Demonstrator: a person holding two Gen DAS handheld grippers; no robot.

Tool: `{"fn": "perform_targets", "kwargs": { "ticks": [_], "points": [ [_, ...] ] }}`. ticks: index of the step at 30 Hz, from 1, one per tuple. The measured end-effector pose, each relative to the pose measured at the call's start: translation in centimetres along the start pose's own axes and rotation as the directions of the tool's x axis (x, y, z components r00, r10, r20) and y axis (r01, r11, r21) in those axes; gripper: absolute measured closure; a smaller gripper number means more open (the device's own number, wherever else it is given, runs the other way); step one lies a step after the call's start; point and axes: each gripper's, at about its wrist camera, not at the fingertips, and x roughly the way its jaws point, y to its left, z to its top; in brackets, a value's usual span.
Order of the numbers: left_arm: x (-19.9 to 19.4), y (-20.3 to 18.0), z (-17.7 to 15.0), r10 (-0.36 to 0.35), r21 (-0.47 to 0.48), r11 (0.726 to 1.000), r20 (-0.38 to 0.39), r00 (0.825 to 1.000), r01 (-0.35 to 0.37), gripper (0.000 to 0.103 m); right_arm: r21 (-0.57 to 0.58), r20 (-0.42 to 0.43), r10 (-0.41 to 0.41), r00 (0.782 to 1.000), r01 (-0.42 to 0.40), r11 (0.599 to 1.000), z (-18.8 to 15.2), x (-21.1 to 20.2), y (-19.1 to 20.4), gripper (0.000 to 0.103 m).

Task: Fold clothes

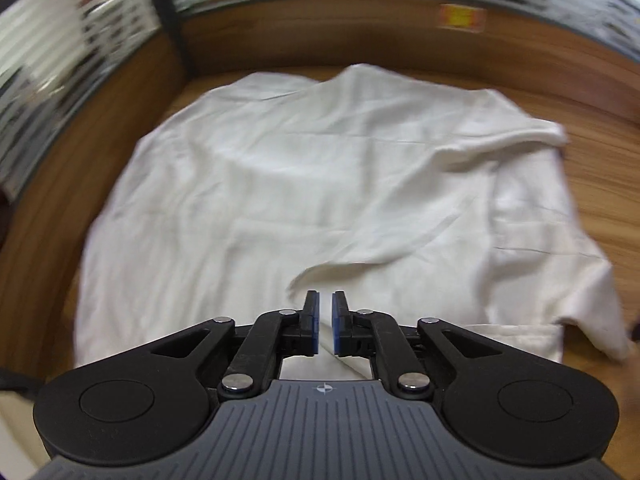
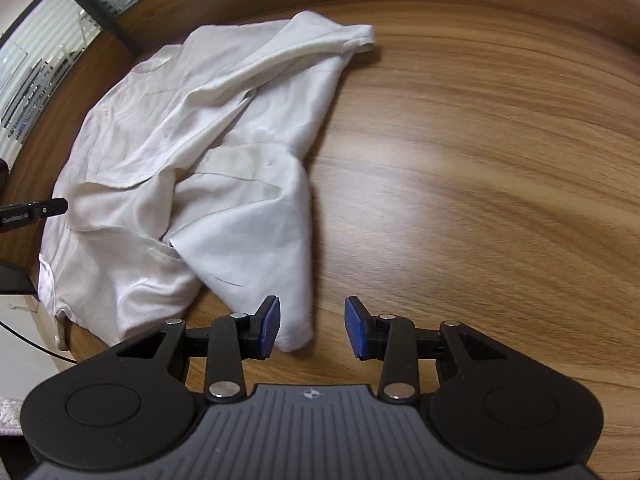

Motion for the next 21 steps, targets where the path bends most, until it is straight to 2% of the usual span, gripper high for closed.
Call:
{"fn": "perform_targets", "kwargs": {
  "ticks": [1, 3, 5, 6, 7, 8, 9, 11, 13, 17, 21],
  "points": [
    [-0.2, -0.4, -0.1, -0.038, 0.024, 0.999, 0.007, 0.999, 0.037, 0.075, -0.001, -0.003, 0.0, 1.0, 0.0, 1.0, 0.0, 0.2, 0.2, 0.058],
    [-0.5, -1.6, -0.1, -0.12, 0.08, 0.99, 0.006, 0.993, 0.119, 0.073, -0.008, -0.012, -0.003, 1.0, 0.003, 1.0, 0.0, 0.5, 0.7, 0.058],
    [-0.5, -4.0, -0.2, -0.227, 0.174, 0.958, -0.015, 0.974, 0.226, 0.072, -0.013, -0.019, -0.011, 1.0, 0.011, 1.0, -0.2, 0.8, 1.0, 0.058],
    [-0.6, -4.4, -0.2, -0.239, 0.187, 0.953, -0.019, 0.971, 0.239, 0.071, -0.016, -0.02, -0.017, 1.0, 0.017, 1.0, -0.2, 0.8, 1.2, 0.058],
    [-0.5, -6.0, -0.3, -0.287, 0.242, 0.927, -0.036, 0.957, 0.287, 0.069, -0.019, -0.021, -0.023, 1.0, 0.023, 1.0, -0.3, 0.9, 1.4, 0.058],
    [-0.4, -6.9, -0.4, -0.309, 0.268, 0.912, -0.048, 0.95, 0.31, 0.068, -0.02, -0.02, -0.03, 0.999, 0.029, 0.999, -0.4, 0.9, 1.5, 0.058],
    [-0.1, -8.6, -0.4, -0.337, 0.318, 0.885, -0.071, 0.939, 0.341, 0.066, -0.018, -0.02, -0.033, 0.999, 0.033, 0.999, -0.5, 0.9, 1.6, 0.058],
    [0.4, -10.3, -0.5, -0.359, 0.374, 0.852, -0.09, 0.929, 0.366, 0.065, -0.014, -0.019, -0.043, 0.999, 0.043, 0.999, -0.6, 0.7, 1.7, 0.058],
    [1.0, -11.8, -0.5, -0.362, 0.426, 0.825, -0.109, 0.926, 0.372, 0.064, -0.009, -0.016, -0.055, 0.998, 0.055, 0.998, -0.8, 0.4, 1.6, 0.058],
    [2.0, -12.8, -0.5, -0.359, 0.476, 0.796, -0.129, 0.924, 0.375, 0.063, 0.003, -0.007, -0.079, 0.997, 0.079, 0.997, -1.3, -0.4, 1.2, 0.058],
    [3.3, -13.4, -0.4, -0.326, 0.531, 0.768, -0.157, 0.932, 0.358, 0.063, 0.027, 0.001, -0.091, 0.996, 0.091, 0.995, -2.1, -1.1, 0.8, 0.058]
  ]
}}
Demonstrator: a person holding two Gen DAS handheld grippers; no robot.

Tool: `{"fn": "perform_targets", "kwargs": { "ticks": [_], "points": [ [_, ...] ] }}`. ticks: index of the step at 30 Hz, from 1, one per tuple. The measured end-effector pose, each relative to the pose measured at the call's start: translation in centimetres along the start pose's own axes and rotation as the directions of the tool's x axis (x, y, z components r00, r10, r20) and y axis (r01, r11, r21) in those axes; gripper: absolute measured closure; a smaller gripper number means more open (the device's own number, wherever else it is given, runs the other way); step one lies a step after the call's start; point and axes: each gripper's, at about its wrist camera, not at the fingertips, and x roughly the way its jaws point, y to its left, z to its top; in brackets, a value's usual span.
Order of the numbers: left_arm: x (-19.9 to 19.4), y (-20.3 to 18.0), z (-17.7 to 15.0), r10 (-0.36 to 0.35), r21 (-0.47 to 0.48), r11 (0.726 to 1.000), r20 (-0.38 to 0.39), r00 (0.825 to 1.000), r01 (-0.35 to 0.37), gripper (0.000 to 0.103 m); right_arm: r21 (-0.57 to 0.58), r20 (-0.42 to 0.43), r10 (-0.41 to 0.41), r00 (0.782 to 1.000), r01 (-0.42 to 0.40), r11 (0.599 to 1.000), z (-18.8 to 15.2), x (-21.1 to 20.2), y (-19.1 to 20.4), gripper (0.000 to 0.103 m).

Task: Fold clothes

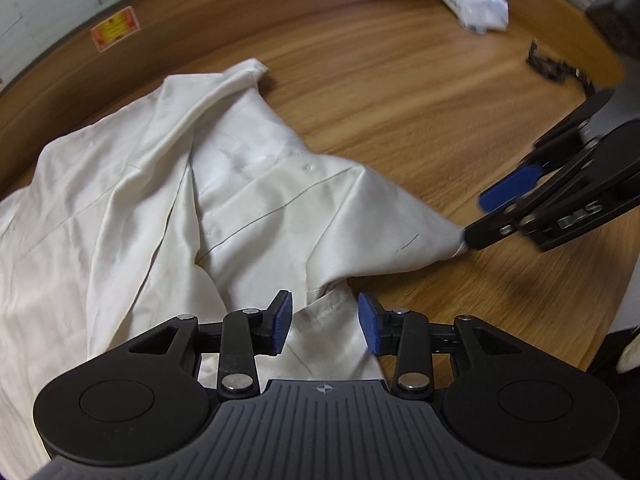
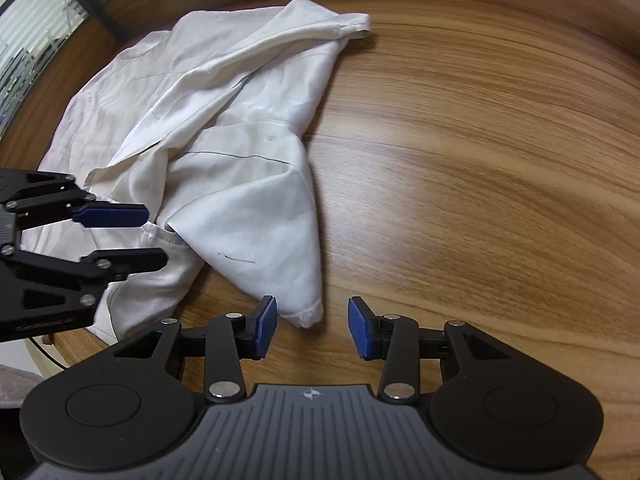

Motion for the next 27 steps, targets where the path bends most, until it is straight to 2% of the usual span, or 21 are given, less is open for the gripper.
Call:
{"fn": "perform_targets", "kwargs": {
  "ticks": [3, 4, 5, 6, 7, 12, 16, 19, 24, 27],
  "points": [
    [0.5, 0.2, 0.1, 0.0, 0.034, 0.999, -0.019, 1.0, 0.0, 0.063, 0.009, 0.002, -0.005, 1.0, 0.005, 1.0, -0.4, -0.3, -0.2, 0.058],
    [0.7, 0.2, 0.0, -0.003, 0.049, 0.999, -0.026, 1.0, 0.004, 0.067, 0.015, 0.003, -0.007, 1.0, 0.007, 1.0, -0.7, -0.4, -0.3, 0.058],
    [0.8, 0.2, 0.0, -0.005, 0.057, 0.998, -0.03, 1.0, 0.007, 0.073, 0.019, 0.005, -0.007, 1.0, 0.007, 1.0, -0.8, -0.5, -0.3, 0.058],
    [0.9, 0.2, -0.2, -0.007, 0.068, 0.998, -0.033, 0.999, 0.01, 0.09, 0.021, 0.006, -0.008, 1.0, 0.008, 1.0, -0.9, -0.6, -0.4, 0.058],
    [0.8, 0.1, -0.4, -0.008, 0.079, 0.997, -0.042, 0.999, 0.012, 0.096, 0.024, 0.008, -0.009, 1.0, 0.009, 1.0, -1.0, -0.7, -0.4, 0.058],
    [-0.5, -0.1, -1.2, -0.006, 0.076, 0.997, -0.017, 1.0, 0.007, 0.1, 0.03, 0.018, -0.006, 1.0, 0.005, 1.0, -1.3, -1.1, -0.4, 0.058],
    [-3.1, 0.9, -1.7, -0.037, -0.051, 0.998, -0.003, 0.999, 0.037, 0.1, 0.023, 0.02, 0.01, 1.0, -0.01, 1.0, -1.4, -1.2, -0.2, 0.058],
    [-5.1, 1.2, -1.8, -0.032, -0.1, 0.994, 0.034, 0.999, 0.035, 0.1, 0.006, 0.018, 0.024, 1.0, -0.024, 1.0, -1.4, -1.1, 0.2, 0.058],
    [-9.0, 1.3, -1.8, 0.003, -0.154, 0.988, 0.111, 0.994, 0.014, 0.1, -0.024, 0.01, 0.05, 0.999, -0.05, 0.998, -1.3, -0.6, 1.0, 0.058],
    [-10.2, 1.3, -1.6, 0.01, -0.168, 0.986, 0.124, 0.992, 0.011, 0.1, -0.044, 0.007, 0.059, 0.998, -0.058, 0.997, -1.3, -0.2, 1.4, 0.058]
  ]
}}
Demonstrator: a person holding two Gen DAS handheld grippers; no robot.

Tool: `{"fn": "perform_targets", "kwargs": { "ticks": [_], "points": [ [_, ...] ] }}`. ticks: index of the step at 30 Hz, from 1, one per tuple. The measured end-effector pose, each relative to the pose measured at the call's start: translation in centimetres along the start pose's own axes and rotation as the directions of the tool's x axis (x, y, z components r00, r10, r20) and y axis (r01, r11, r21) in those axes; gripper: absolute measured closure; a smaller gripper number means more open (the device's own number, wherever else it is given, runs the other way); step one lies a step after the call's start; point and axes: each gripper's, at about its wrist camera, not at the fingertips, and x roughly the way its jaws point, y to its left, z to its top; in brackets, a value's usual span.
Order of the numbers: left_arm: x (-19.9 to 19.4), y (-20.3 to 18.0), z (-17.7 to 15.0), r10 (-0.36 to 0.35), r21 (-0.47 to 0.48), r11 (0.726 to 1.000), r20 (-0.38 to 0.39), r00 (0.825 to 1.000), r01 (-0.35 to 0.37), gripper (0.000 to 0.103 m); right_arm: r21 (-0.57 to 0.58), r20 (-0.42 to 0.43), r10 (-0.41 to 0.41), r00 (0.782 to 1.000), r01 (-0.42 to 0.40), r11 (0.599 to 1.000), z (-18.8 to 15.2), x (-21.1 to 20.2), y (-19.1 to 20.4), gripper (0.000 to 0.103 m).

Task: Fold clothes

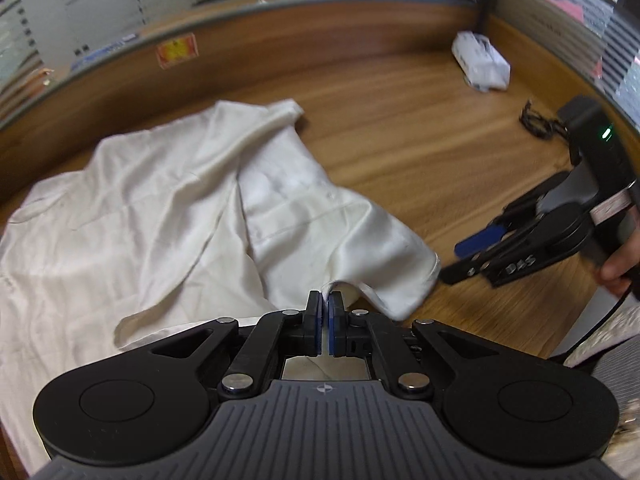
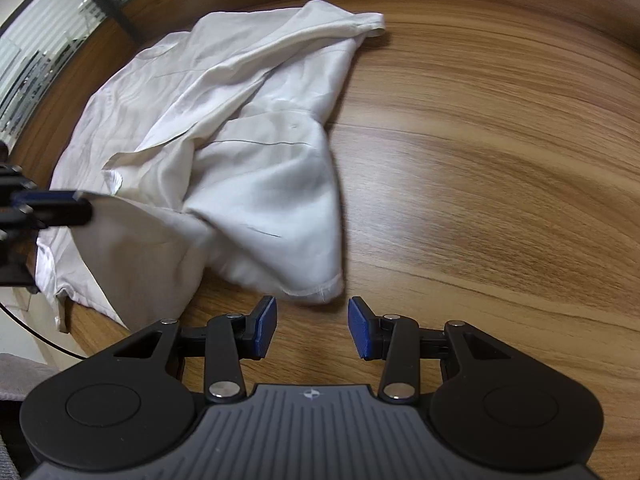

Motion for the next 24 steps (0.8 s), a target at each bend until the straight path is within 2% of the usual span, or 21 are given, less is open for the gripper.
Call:
{"fn": "perform_targets", "kwargs": {
  "ticks": [5, 12, 15, 17, 20, 23, 24],
  "points": [
    [-1.7, 0.1, 0.2, 0.002, -0.025, 1.0, 0.021, 1.0, -0.001, 0.1, -0.042, -0.019, -0.016, 1.0, 0.015, 0.999, -0.2, 1.0, 0.6, 0.058],
    [-2.9, 0.2, -0.3, 0.011, -0.032, 0.999, 0.024, 1.0, -0.01, 0.1, 0.01, -0.015, 0.006, 1.0, -0.005, 1.0, -0.2, 1.3, 0.2, 0.058],
    [-3.3, 0.4, -0.6, 0.01, -0.027, 1.0, 0.017, 1.0, -0.009, 0.1, 0.07, -0.032, 0.063, 0.997, -0.061, 0.996, -0.1, 1.5, -0.2, 0.058],
    [-3.4, 0.6, -0.8, 0.011, -0.023, 1.0, 0.013, 1.0, -0.011, 0.1, 0.146, -0.038, 0.144, 0.989, -0.137, 0.98, -0.3, 1.6, -0.7, 0.058],
    [-3.2, 1.3, -1.4, 0.013, -0.017, 1.0, -0.005, 1.0, -0.013, 0.1, 0.216, -0.026, 0.199, 0.98, -0.189, 0.958, -0.6, 1.8, -1.0, 0.058],
    [-3.1, 1.7, -1.7, 0.012, -0.012, 1.0, -0.018, 1.0, -0.012, 0.1, 0.316, 0.002, 0.242, 0.97, -0.23, 0.921, -0.8, 2.2, -1.6, 0.058],
    [-2.9, 2.0, -2.0, 0.008, -0.002, 1.0, -0.026, 1.0, -0.008, 0.1, 0.367, 0.022, 0.261, 0.965, -0.251, 0.896, -1.0, 2.4, -1.9, 0.058]
  ]
}}
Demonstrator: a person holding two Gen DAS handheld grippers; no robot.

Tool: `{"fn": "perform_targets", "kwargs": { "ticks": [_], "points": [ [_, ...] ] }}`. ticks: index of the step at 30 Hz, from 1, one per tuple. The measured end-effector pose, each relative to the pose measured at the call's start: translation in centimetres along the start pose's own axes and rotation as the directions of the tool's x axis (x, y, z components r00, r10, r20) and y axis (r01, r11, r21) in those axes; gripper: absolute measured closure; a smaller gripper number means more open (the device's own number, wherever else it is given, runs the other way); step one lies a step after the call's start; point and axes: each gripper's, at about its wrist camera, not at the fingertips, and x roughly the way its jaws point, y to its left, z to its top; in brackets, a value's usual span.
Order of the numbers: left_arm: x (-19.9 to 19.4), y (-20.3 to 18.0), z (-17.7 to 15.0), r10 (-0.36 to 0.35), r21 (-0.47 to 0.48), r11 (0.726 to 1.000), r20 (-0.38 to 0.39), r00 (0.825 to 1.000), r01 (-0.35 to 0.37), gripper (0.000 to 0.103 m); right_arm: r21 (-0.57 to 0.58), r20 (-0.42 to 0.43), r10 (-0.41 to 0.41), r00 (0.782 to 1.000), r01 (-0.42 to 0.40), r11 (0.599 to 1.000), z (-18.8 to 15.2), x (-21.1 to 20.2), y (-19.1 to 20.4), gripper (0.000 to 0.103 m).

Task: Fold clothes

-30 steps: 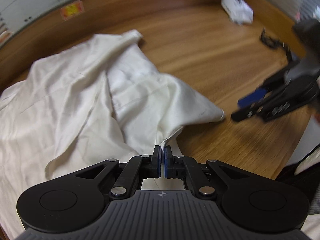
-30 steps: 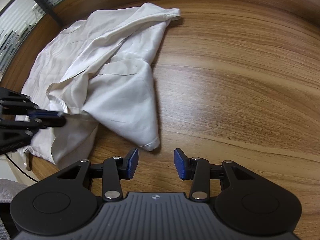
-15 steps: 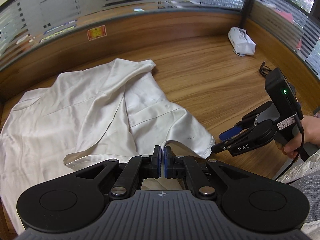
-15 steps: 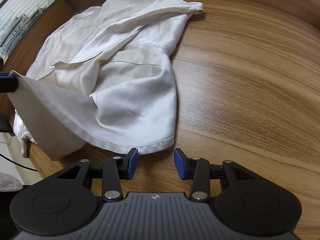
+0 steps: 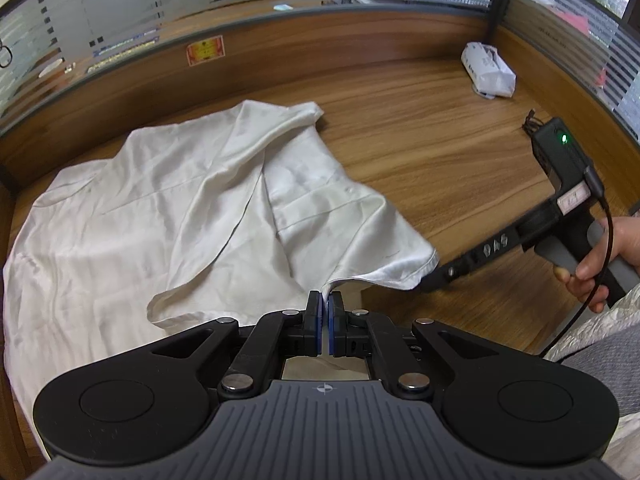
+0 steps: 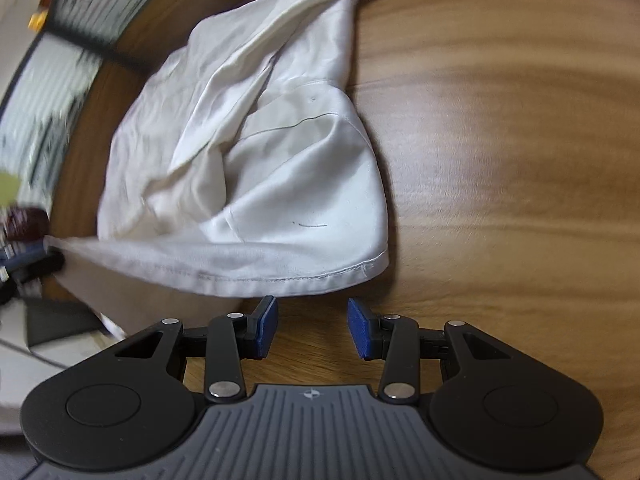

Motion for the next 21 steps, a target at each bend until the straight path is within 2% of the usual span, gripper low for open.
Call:
{"fn": "perform_targets", "kwargs": {
  "ticks": [2, 5, 7, 13, 16, 19, 20, 21],
  "points": [
    [0.2, 0.3, -0.3, -0.002, 0.01, 1.0, -0.008, 1.0, 0.002, 0.1, 0.097, 0.021, 0.049, 0.999, -0.051, 0.994, -0.2, 0.2, -0.9, 0.058],
    [0.3, 0.8, -0.6, -0.014, 0.015, 1.0, -0.017, 1.0, 0.014, 0.1, 0.263, 0.076, 0.124, 0.989, -0.14, 0.955, -1.0, 0.2, -2.5, 0.058],
    [0.2, 1.1, -0.7, -0.026, 0.026, 0.999, -0.015, 1.0, 0.026, 0.1, 0.374, 0.124, 0.166, 0.978, -0.201, 0.905, -2.2, 0.4, -3.7, 0.058],
    [-0.2, 1.7, -0.6, -0.064, 0.064, 0.996, -0.014, 0.998, 0.065, 0.1, 0.542, 0.189, 0.188, 0.964, -0.262, 0.799, -4.4, 1.9, -4.5, 0.058],
    [-0.5, 2.0, -0.8, -0.077, 0.085, 0.993, -0.02, 0.997, 0.079, 0.1, 0.572, 0.218, 0.177, 0.96, -0.273, 0.773, -4.9, 2.8, -4.0, 0.058],
    [-0.6, 2.3, -1.0, -0.079, 0.089, 0.993, -0.022, 0.997, 0.081, 0.1, 0.578, 0.241, 0.161, 0.957, -0.275, 0.769, -4.9, 3.4, -3.3, 0.059],
    [-0.7, 2.4, -1.1, -0.077, 0.087, 0.993, -0.021, 0.997, 0.078, 0.1, 0.578, 0.249, 0.161, 0.955, -0.28, 0.767, -4.8, 3.4, -3.2, 0.062],
    [-0.8, 2.6, -1.1, -0.074, 0.084, 0.994, -0.02, 0.997, 0.075, 0.1, 0.578, 0.256, 0.161, 0.953, -0.284, 0.765, -4.6, 3.5, -3.2, 0.071]
  ]
}}
